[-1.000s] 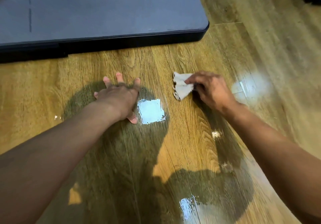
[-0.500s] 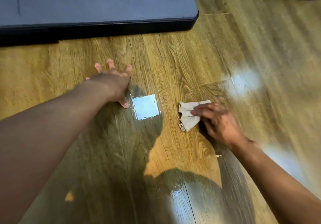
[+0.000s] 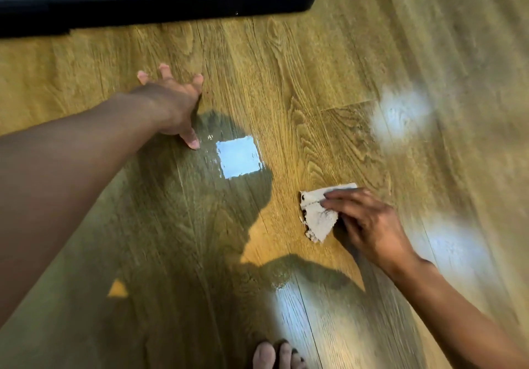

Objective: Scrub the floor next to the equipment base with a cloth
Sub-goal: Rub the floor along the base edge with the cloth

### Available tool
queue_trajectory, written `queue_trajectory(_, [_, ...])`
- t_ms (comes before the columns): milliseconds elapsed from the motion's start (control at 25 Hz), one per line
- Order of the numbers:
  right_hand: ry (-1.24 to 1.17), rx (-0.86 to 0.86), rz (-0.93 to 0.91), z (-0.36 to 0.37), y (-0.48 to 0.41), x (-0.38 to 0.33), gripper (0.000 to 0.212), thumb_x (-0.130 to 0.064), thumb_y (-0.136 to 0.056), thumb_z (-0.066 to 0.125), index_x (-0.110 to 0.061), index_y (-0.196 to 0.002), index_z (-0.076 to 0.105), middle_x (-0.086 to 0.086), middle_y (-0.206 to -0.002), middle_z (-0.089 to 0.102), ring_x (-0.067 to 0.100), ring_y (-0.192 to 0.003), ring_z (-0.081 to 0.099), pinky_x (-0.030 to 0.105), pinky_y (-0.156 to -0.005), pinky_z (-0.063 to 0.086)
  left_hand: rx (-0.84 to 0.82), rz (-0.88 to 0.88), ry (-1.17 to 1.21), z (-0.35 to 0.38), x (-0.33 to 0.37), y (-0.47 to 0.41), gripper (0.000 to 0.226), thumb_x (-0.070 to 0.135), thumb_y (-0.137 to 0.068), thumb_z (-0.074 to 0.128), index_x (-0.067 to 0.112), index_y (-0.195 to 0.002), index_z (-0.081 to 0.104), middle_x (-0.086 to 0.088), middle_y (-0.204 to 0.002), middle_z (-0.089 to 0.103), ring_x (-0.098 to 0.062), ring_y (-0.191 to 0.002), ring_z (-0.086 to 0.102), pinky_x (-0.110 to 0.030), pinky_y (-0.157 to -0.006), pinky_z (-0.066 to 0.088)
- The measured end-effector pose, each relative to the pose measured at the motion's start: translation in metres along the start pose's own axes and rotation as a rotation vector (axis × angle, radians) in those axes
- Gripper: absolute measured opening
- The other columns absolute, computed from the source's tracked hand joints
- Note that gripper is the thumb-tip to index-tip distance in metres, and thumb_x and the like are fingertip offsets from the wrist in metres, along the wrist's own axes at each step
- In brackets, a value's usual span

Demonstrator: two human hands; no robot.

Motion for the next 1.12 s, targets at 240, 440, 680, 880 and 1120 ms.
queue_trajectory(240, [-0.020,0.059,0.077,0.001,0.035,-0.002,0.028,0.002,-0.081,0.060,-0.011,-0.103,0.072,0.003,-0.110,0.067,0.021,-0.100,0.062,0.025,-0.091,0.045,0.028,0.017,-0.020,0.001,-0.008,-0.003,0.129,0.048,-0.062,0.083,0.038,-0.150,-0.010,-0.017,-0.157,-0.016,-0.049,-0.141,-0.002,-0.061,-0.111,0.020])
queue_trajectory(440, [-0.033,0.066,0.075,0.002,0.051,0.000,0.025,-0.002,-0.084,0.055,-0.010,-0.100,0.073,0.003,-0.109,0.067,0.019,-0.100,0.061,0.028,-0.087,0.048,0.032,0.022,-0.040,-0.002,-0.003,-0.009,0.134,0.049,-0.056,0.086,0.036,-0.150,-0.009,-0.021,-0.156,-0.012,-0.054,-0.138,0.003,-0.061,-0.110,0.023])
queue_trajectory(680, [-0.008,0.131,0.144,-0.006,0.045,0.014,0.030,0.003,-0.081,0.057,-0.012,-0.103,0.072,0.002,-0.110,0.067,0.021,-0.100,0.062,0.021,-0.093,0.042,0.035,0.023,-0.049,0.000,-0.005,-0.006,0.131,0.048,-0.060,0.085,0.035,-0.150,-0.010,-0.020,-0.156,-0.014,-0.053,-0.139,0.002,-0.059,-0.111,0.022])
queue_trajectory(880, [0.007,0.162,0.143,-0.013,0.016,0.026,0.025,0.001,-0.084,0.058,-0.008,-0.103,0.072,0.006,-0.111,0.067,0.021,-0.101,0.062,0.031,-0.088,0.050,0.008,0.010,-0.022,0.003,-0.002,-0.011,0.133,0.044,-0.060,0.086,0.034,-0.150,-0.012,-0.022,-0.155,-0.016,-0.055,-0.138,0.001,-0.060,-0.111,0.021])
queue_trajectory(1120, [0.066,0.150,0.147,-0.017,-0.030,0.041,0.039,0.017,-0.076,0.065,-0.008,-0.105,0.071,0.010,-0.110,0.067,0.027,-0.099,0.063,0.033,-0.085,0.052,-0.013,-0.002,0.003,0.005,-0.005,-0.009,0.129,0.040,-0.066,0.084,0.036,-0.149,-0.015,-0.018,-0.155,-0.022,-0.051,-0.140,-0.006,-0.065,-0.108,0.022])
Point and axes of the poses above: each hand's wrist, its own y-axis away from the middle knuckle, its own z-axis out of the palm, x = y × z, the point moved 10 cm from there along -y, towards the middle knuckle
